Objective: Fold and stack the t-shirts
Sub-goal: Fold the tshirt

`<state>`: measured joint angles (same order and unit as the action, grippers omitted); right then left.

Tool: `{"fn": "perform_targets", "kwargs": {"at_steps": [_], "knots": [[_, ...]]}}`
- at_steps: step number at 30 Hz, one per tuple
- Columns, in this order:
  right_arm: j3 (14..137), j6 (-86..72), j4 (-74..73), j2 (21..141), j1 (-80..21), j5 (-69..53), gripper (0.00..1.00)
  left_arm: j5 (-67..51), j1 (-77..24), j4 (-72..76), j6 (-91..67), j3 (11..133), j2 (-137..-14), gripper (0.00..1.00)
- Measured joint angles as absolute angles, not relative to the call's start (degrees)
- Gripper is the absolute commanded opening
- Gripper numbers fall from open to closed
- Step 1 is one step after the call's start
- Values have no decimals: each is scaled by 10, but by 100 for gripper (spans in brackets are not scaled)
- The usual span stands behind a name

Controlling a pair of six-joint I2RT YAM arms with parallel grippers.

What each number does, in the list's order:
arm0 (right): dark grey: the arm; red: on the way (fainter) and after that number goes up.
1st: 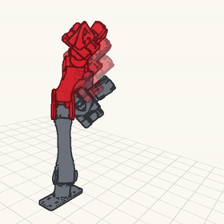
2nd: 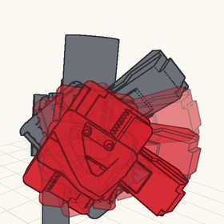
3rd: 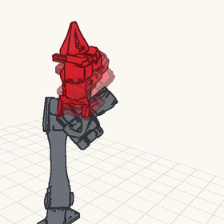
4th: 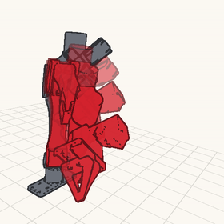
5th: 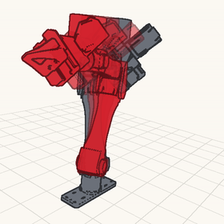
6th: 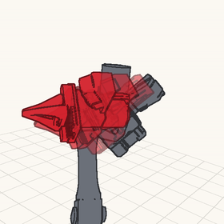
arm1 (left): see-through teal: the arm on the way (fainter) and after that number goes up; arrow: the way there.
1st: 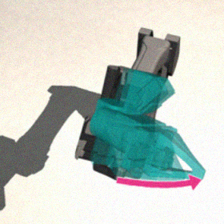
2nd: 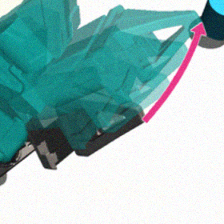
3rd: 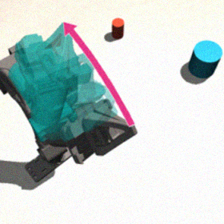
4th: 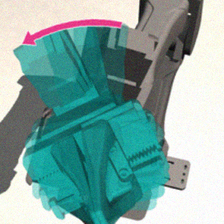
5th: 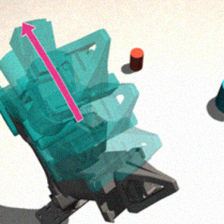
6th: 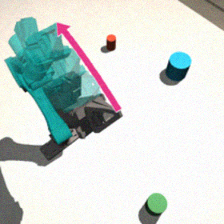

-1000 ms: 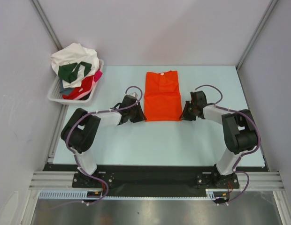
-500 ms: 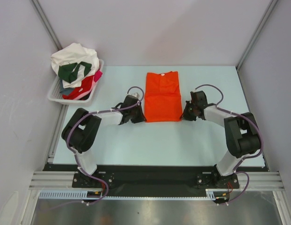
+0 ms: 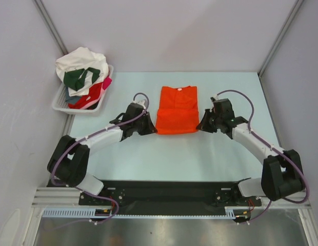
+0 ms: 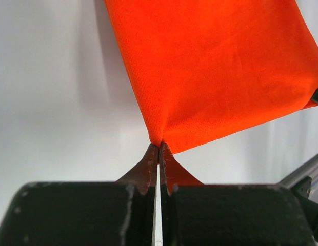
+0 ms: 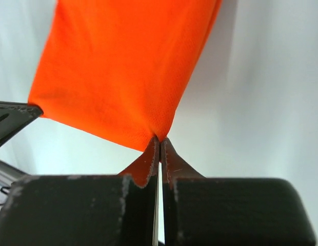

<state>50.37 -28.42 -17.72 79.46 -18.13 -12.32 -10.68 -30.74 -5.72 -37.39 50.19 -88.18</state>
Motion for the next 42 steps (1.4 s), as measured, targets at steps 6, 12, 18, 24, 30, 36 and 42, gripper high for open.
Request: {"fn": "perform_targets", "kwargs": {"at_steps": [6,12,18,24,30,36,42], "knots": [[502,-284,-224,721,-190,-131,0,-130,-308,-102,-370,491,-808,0],[496,-286,-269,661,-196,-145,0,-151,-308,-131,-369,487,-743,2],[523,-285,-305,662,-188,-140,0,-176,-301,-161,-368,521,-760,1],[589,-283,-303,726,-146,-143,0,-194,-277,-174,-360,605,-820,1],[672,-271,-299,829,-107,-157,0,-200,-253,-180,-358,693,-906,1],[754,-267,-293,936,-71,-176,0,-203,-237,-188,-359,790,-1011,1],[857,-268,-288,1061,-57,-188,0,-212,-216,-206,-359,927,-1143,4]]}}
